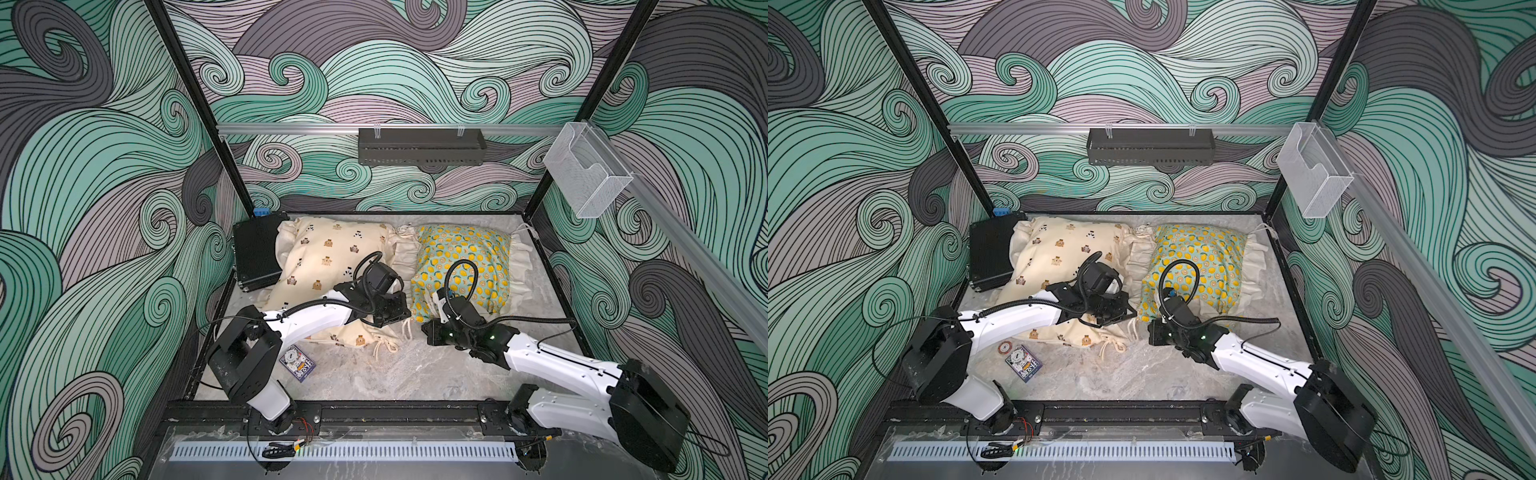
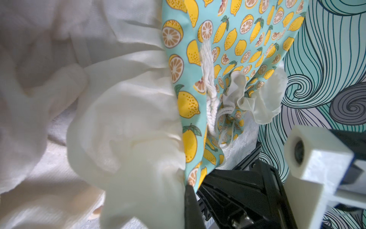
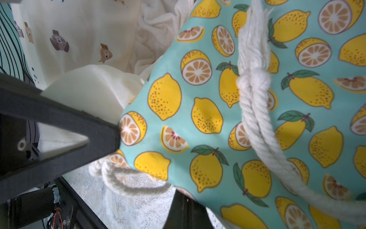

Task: Zip up pillowcases
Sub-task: Zip the zipper on the pillowcase.

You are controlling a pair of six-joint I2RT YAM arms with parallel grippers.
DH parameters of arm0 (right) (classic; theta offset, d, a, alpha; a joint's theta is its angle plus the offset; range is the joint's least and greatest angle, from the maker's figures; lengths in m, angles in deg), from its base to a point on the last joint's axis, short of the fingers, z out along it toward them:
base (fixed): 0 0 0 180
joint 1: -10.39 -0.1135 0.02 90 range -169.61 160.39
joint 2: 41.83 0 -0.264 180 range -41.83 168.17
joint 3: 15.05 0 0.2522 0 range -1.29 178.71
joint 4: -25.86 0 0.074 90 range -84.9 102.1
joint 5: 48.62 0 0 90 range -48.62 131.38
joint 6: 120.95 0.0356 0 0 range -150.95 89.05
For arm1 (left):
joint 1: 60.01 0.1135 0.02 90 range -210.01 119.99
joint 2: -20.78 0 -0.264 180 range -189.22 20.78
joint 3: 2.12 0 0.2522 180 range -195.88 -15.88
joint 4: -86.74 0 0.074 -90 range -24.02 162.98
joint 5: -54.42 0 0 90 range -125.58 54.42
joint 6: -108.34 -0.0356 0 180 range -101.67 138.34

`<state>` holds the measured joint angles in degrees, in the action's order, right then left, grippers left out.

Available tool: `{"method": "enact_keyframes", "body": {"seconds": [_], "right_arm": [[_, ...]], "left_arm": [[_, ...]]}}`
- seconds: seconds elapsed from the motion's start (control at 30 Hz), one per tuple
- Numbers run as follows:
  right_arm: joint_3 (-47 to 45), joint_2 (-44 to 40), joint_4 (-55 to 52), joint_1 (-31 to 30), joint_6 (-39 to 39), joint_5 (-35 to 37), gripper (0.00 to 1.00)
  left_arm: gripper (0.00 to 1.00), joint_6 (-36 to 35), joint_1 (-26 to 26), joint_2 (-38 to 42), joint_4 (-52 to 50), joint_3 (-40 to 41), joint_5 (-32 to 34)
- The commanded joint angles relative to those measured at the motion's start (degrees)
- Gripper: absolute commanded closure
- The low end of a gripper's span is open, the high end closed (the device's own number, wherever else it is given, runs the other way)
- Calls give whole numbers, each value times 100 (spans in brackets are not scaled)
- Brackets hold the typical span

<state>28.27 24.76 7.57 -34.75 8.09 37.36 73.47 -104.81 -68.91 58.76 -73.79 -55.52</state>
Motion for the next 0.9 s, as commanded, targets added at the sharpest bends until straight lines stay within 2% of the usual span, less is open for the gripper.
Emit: {"method": "enact_keyframes", "body": {"seconds": [0.0, 0.87], "right_arm": [[113, -110, -370, -29, 162, -55, 100], [235, -610, -1467, -32, 367, -25, 98]], "left_arm": [[100, -112, -29, 215, -134, -121, 166], [100, -380, 237, 748, -543, -291, 597]]}}
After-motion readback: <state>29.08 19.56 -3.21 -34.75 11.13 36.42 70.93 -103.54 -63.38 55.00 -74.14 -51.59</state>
